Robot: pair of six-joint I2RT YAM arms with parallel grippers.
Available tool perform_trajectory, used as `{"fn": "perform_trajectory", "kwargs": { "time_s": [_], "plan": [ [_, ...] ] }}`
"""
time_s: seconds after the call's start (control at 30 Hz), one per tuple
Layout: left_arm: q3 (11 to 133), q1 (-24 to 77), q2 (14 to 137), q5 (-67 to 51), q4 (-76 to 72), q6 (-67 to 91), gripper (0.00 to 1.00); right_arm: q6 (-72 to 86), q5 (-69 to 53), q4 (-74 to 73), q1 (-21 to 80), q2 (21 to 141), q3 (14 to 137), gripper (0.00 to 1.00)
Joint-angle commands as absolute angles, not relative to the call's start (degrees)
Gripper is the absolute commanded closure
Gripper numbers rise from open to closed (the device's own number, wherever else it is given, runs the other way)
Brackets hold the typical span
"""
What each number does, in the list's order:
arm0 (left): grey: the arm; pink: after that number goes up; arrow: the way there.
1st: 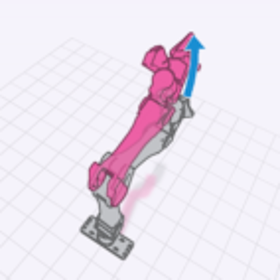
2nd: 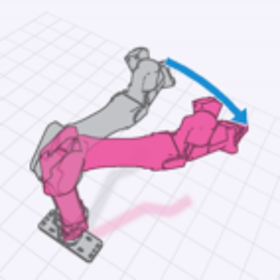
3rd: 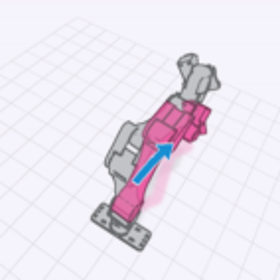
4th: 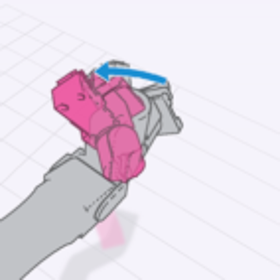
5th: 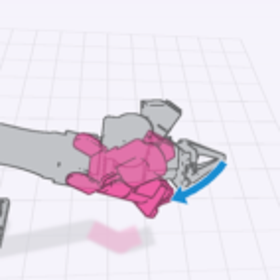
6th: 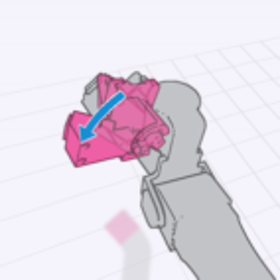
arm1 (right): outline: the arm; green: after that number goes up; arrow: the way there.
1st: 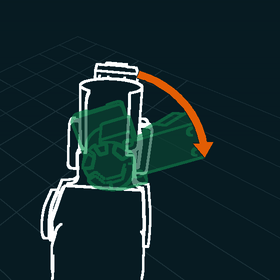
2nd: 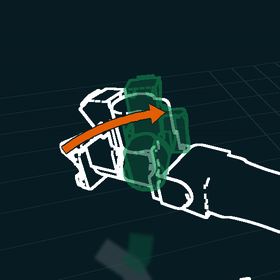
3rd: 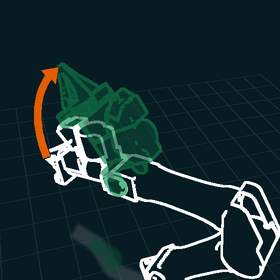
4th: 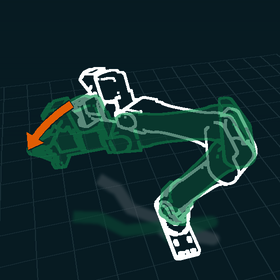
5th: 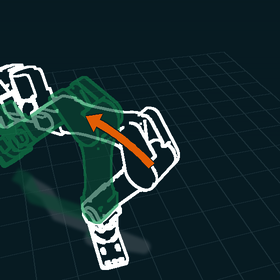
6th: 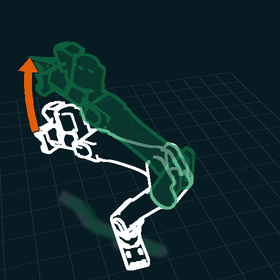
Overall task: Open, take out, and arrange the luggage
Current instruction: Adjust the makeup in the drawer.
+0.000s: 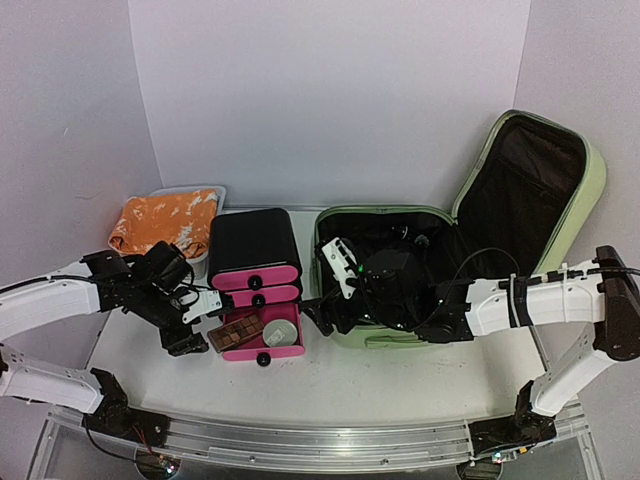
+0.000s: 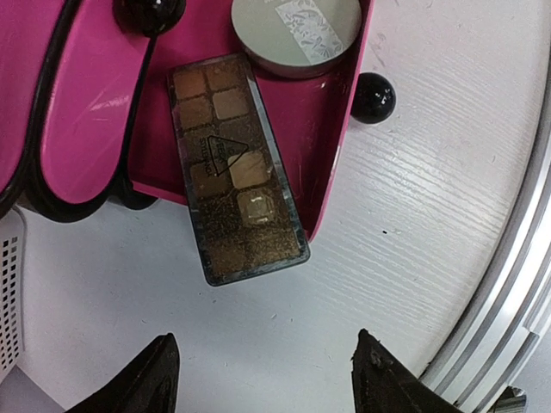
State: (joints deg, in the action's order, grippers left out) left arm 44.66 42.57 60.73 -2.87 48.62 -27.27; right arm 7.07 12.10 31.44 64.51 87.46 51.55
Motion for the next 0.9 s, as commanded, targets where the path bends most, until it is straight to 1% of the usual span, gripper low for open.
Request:
{"fn": "perform_trajectory", "kwargs": {
  "time_s": [0.0, 0.07, 0.13, 0.17, 0.43, 0.47, 0.53, 0.7, 0.87],
  "plan": [
    [45.95, 43.43, 63.92, 1.41, 48.64, -28.29, 0.35, 6.83, 11.75, 34.18, 64.12, 85.89, 51.22, 0.12],
    [45.87, 43.99, 65.7, 3.84, 48.14, -28.34, 0.39, 6.94, 11.87, 34.45, 64.09, 85.43, 50.84, 0.12],
    [46.04, 44.08, 67.19, 4.05, 47.51, -28.81, 0.46, 6.9, 11.99, 34.62, 64.01, 84.99, 50.51, 0.12],
    [45.87, 44.04, 67.9, 4.04, 46.97, -29.23, 0.46, 6.94, 12.01, 34.7, 64.02, 84.73, 50.34, 0.12],
    [45.13, 44.04, 72.66, 7.92, 43.88, -31.24, 0.45, 6.81, 10.35, 37.12, 63.56, 82.15, 47.5, 0.12],
    [45.1, 44.03, 73.21, 8.16, 43.21, -31.55, 0.42, 6.66, 10.03, 37.43, 63.4, 81.83, 47.2, 0.12],
    [45.01, 44.08, 74.07, 9.91, 41.98, -31.94, 0.4, 6.25, 9.2, 37.92, 63.13, 81.34, 46.87, 0.12],
    [44.56, 44.03, 75.06, 10.49, 40.08, -31.84, 0.41, 5.07, 7.22, 38.15, 62.41, 79.98, 46.77, 0.12],
    [44.68, 44.03, 74.78, 7.18, 39.85, -31.01, 0.45, 4.83, 6.55, 38.14, 61.6, 78.9, 46.05, 0.12]
  ]
}}
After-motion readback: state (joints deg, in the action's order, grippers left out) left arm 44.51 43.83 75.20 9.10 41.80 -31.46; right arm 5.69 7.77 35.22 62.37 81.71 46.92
